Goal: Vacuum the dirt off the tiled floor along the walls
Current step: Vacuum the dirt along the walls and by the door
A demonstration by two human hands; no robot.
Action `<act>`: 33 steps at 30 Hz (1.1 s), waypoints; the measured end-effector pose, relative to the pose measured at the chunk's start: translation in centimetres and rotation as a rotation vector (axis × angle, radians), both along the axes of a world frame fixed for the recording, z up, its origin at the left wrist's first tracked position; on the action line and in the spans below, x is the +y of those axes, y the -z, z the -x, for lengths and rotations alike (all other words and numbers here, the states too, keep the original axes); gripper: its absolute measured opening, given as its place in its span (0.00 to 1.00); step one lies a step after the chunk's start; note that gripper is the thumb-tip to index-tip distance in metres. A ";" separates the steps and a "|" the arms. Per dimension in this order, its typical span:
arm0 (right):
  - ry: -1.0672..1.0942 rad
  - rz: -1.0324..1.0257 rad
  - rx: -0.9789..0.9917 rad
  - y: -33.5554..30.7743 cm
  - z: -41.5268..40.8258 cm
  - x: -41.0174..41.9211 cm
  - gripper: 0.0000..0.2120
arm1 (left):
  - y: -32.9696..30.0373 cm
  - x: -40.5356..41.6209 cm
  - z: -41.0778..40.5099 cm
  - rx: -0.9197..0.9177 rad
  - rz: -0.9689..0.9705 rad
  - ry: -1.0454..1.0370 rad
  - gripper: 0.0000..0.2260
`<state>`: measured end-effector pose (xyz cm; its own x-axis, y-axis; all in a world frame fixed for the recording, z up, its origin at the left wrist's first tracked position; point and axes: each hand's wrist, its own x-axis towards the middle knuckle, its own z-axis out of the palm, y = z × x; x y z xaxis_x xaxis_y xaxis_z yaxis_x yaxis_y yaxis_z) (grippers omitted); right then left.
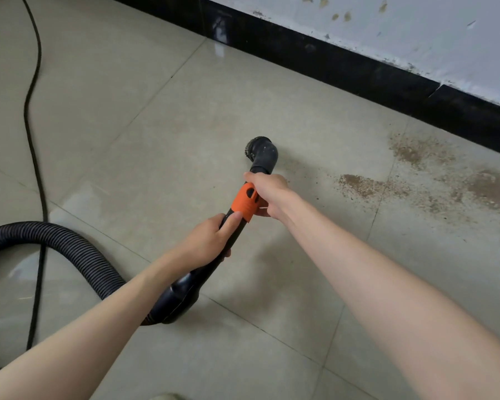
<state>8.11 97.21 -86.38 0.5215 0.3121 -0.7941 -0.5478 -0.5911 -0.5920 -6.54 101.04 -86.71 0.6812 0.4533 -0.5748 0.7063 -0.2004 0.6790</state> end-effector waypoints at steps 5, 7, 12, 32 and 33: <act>0.002 0.013 0.025 -0.4 0.6 -0.5 0.11 | -0.2 -0.1 0.6 -0.002 0.037 0.031 0.19; 0.036 0.023 0.034 -0.4 0.7 -1.7 0.12 | -0.3 -0.6 0.7 0.001 0.027 0.078 0.19; 0.097 0.048 0.072 0.3 1.6 -5.6 0.11 | 0.2 -2.6 1.6 0.033 0.014 0.210 0.18; 0.105 0.010 0.044 0.2 -0.5 -1.7 0.14 | 0.6 0.2 -0.7 -0.008 -0.049 0.112 0.19; 0.092 0.005 0.042 0.3 -0.2 -1.1 0.15 | 0.7 0.5 -0.2 -0.010 -0.049 0.087 0.19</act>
<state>8.26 96.11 -86.73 0.5138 0.2602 -0.8175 -0.6247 -0.5397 -0.5644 -6.36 101.51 -87.38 0.7250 0.4195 -0.5463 0.6779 -0.2940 0.6738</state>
